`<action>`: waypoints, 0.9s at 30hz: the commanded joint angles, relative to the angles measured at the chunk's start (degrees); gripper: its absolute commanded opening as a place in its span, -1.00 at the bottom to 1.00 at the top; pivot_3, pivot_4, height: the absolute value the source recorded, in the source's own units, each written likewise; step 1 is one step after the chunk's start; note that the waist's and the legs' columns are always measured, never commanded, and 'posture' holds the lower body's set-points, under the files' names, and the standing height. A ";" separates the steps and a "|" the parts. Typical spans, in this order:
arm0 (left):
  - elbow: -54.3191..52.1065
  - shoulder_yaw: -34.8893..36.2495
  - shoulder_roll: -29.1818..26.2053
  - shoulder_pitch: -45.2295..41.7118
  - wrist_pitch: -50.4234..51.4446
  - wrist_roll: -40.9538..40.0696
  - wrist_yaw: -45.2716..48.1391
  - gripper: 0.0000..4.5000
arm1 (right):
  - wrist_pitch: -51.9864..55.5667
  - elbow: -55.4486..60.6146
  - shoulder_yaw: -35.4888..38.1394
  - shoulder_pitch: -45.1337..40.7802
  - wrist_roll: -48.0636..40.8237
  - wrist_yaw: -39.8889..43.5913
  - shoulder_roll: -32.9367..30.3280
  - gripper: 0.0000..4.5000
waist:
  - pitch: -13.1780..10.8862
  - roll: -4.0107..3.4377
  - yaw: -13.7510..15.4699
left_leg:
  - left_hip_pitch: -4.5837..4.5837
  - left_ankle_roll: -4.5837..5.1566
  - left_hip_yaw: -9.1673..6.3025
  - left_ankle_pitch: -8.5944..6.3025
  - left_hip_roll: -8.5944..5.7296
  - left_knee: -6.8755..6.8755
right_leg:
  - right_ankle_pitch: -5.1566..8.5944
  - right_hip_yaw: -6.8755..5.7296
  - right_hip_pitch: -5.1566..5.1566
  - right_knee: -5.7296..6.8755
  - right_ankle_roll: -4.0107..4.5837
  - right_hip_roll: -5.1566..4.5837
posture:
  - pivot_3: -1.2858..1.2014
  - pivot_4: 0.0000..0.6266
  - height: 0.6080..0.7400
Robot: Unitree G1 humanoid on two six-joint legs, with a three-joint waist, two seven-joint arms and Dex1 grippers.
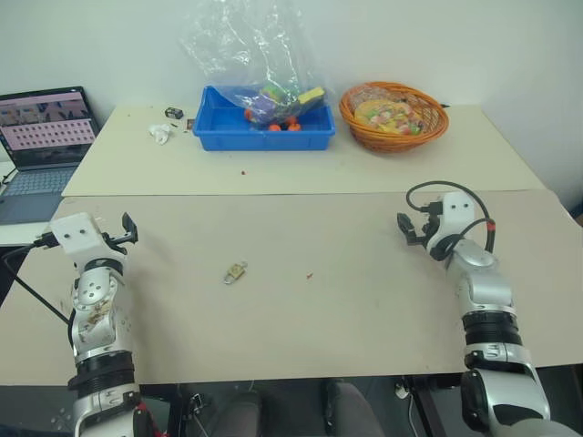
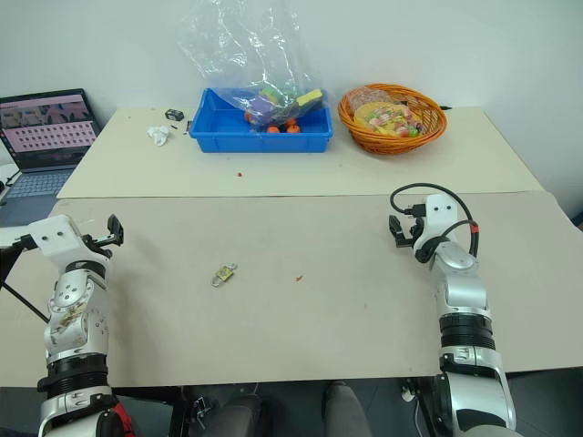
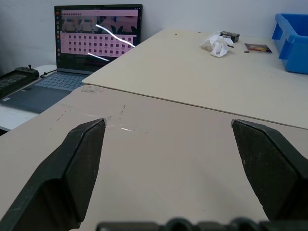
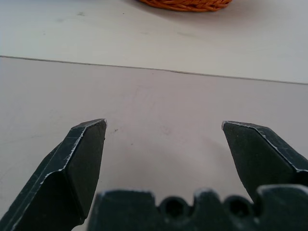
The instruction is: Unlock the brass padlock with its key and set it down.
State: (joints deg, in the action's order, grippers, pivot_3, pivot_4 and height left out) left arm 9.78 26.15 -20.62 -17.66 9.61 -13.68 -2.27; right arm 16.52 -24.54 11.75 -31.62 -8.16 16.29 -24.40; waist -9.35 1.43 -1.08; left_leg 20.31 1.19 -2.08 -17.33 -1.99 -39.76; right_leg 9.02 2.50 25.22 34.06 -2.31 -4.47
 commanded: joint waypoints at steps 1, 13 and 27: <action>-0.69 -0.32 -1.49 -0.88 -2.38 -0.34 2.86 0.98 | -1.02 0.90 1.44 -1.26 -1.84 1.26 -0.36 1.00 | 0.00 0.00 0.00 | 0.00 0.00 0.00 0.00 0.00 0.00 | 0.00 0.00 0.00 0.00 0.00 0.00 | 0.03 -0.52 0.92; -27.62 -8.22 -16.80 10.49 14.79 -16.90 36.49 0.98 | 17.57 32.72 -18.38 -1.57 -22.64 54.06 -13.12 1.00 | -0.09 -0.07 -1.41 | 0.12 0.12 -0.08 -0.07 0.10 0.05 | 0.03 -0.10 0.06 0.02 -0.04 0.06 | 0.03 -0.52 0.92; -18.55 -22.21 -19.65 14.77 4.32 -3.95 46.24 0.98 | 17.47 33.54 -21.94 -4.46 -21.91 54.42 -9.01 1.00 | -0.13 -0.05 -0.51 | -0.02 0.03 -0.07 -0.03 0.00 -0.01 | 0.10 -0.13 0.01 0.00 -0.01 0.01 | 0.03 -0.52 0.92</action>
State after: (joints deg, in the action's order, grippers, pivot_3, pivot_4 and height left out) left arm -10.31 4.84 -40.48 -1.18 18.22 -19.75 42.82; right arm 34.26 7.33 -11.14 -35.76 -29.55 70.98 -33.11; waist -9.48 1.39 -1.58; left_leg 20.30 1.22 -2.15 -17.36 -1.99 -39.77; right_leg 9.12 2.37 25.26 34.07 -2.32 -4.46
